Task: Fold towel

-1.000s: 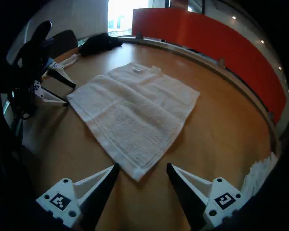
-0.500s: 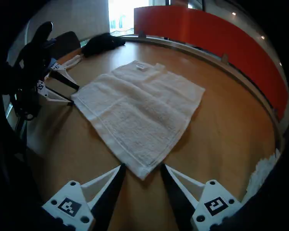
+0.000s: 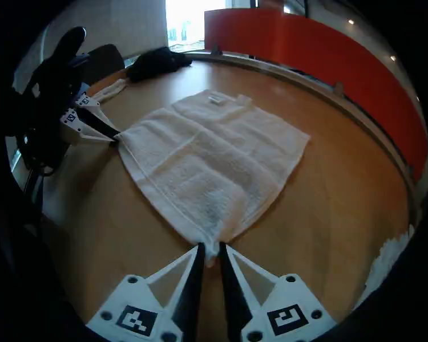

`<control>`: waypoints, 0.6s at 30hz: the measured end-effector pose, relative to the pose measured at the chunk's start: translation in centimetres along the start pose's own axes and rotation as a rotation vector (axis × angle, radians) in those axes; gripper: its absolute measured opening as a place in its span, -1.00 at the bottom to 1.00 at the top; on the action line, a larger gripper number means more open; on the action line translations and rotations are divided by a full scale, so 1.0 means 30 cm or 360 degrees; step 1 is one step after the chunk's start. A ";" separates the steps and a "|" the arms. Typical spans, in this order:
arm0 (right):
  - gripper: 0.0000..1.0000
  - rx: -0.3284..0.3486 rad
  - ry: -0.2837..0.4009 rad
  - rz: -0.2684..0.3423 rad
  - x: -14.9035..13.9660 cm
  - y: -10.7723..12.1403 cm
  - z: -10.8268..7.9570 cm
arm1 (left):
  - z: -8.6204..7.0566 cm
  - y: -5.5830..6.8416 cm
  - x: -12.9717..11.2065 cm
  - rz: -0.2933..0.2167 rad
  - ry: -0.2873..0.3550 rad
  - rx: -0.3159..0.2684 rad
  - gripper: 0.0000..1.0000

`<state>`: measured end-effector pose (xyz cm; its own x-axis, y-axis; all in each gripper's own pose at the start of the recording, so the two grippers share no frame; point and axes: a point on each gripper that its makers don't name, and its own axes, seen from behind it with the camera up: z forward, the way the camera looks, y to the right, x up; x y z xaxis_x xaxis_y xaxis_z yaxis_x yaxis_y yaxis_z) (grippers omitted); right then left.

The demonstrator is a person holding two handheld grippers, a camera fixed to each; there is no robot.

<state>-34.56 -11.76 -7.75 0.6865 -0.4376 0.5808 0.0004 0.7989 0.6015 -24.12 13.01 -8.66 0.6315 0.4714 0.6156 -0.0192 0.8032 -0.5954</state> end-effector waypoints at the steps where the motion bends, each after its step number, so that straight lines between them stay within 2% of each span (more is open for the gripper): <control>1: -0.76 0.0002 0.0004 0.0004 0.003 -0.003 -0.002 | 0.001 0.000 0.001 -0.0004 -0.0001 0.0004 -0.69; 5: -0.82 0.0005 0.0009 0.0018 0.009 -0.013 -0.004 | 0.002 -0.002 0.006 -0.0035 -0.0003 0.0014 -0.79; 14: -0.84 -0.0011 0.0023 0.0032 0.022 -0.013 -0.009 | -0.001 -0.004 0.014 -0.0072 -0.0007 0.0019 -0.80; 18: -0.84 -0.0032 0.0057 0.0015 0.056 -0.003 -0.029 | -0.025 -0.006 0.042 -0.0085 0.0016 0.0029 -0.80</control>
<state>-32.77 -12.21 -7.30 0.7121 -0.4153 0.5660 0.0082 0.8111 0.5848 -22.73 13.18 -8.16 0.6396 0.4242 0.6411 0.0005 0.8337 -0.5522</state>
